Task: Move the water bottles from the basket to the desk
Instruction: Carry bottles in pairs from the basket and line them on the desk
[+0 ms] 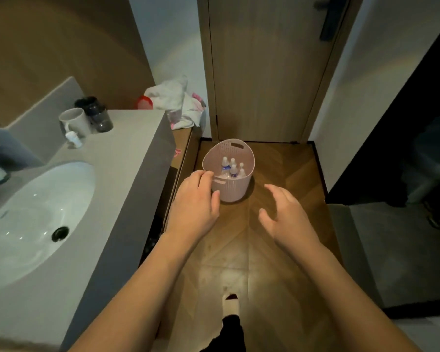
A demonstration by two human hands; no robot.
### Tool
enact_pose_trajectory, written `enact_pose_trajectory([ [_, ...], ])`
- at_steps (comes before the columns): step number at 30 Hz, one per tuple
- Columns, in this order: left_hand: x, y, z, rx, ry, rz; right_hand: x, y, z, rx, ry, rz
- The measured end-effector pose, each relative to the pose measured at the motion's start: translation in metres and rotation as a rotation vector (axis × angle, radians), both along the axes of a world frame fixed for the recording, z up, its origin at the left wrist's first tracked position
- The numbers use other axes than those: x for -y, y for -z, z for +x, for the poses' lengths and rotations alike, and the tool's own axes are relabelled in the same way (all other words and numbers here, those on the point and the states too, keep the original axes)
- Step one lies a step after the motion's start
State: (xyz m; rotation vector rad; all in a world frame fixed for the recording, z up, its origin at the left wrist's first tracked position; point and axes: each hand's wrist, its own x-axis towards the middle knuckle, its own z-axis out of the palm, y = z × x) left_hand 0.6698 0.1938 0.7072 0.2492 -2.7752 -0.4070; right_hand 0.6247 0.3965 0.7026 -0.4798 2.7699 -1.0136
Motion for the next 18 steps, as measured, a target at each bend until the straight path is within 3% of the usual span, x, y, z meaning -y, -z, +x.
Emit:
enact_pose_trajectory([
  [10,0.027,0.0,-0.242,0.019,0.097,0.017,0.025,-0.001,-0.218,0.049,0.024,0.035],
  [18,0.045,0.047,-0.408,0.211,0.002,0.054,0.045,0.016,-0.426,0.112,-0.074,0.036],
])
